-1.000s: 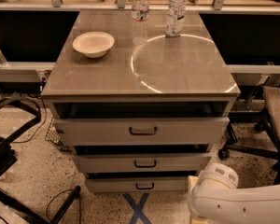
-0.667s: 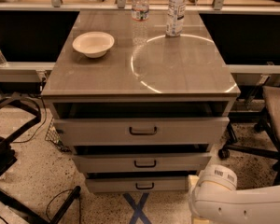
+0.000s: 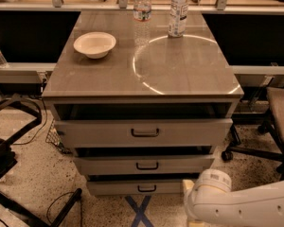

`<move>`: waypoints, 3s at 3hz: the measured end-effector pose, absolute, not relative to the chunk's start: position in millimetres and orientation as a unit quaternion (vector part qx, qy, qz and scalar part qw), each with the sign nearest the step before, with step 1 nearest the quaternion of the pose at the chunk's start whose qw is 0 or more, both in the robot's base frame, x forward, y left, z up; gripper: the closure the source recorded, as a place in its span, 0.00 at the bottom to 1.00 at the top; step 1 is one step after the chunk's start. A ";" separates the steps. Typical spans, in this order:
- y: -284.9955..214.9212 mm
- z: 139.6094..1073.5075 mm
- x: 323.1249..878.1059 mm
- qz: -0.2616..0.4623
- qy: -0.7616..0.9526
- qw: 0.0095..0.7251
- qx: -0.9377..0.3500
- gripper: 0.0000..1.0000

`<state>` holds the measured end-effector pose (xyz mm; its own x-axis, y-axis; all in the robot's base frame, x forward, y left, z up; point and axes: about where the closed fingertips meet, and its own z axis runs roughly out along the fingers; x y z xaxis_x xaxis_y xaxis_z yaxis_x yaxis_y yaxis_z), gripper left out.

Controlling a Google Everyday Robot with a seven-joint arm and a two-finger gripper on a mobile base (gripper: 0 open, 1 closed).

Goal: Open bottom drawer

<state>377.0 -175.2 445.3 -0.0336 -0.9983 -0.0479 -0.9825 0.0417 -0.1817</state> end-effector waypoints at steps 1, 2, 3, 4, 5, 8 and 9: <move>-143.7 382.0 387.9 0.003 0.685 0.129 -0.717 0.00; -128.1 349.5 397.9 0.024 0.665 0.160 -0.730 0.00; -117.5 316.2 415.0 0.032 0.652 0.169 -0.738 0.00; -104.4 277.8 438.1 0.028 0.660 0.162 -0.733 0.00; -92.8 253.9 450.0 0.024 0.666 0.151 -0.730 0.00; -48.3 182.7 450.7 0.006 0.659 0.090 -0.747 0.00; -43.2 173.1 453.3 0.001 0.659 0.083 -0.747 0.00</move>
Offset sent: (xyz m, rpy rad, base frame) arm 0.0335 0.0659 -0.1428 0.2892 -0.0429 0.2164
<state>453.3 -43.2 173.1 0.1311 -0.9852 -0.1105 -0.9854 -0.1172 -0.1238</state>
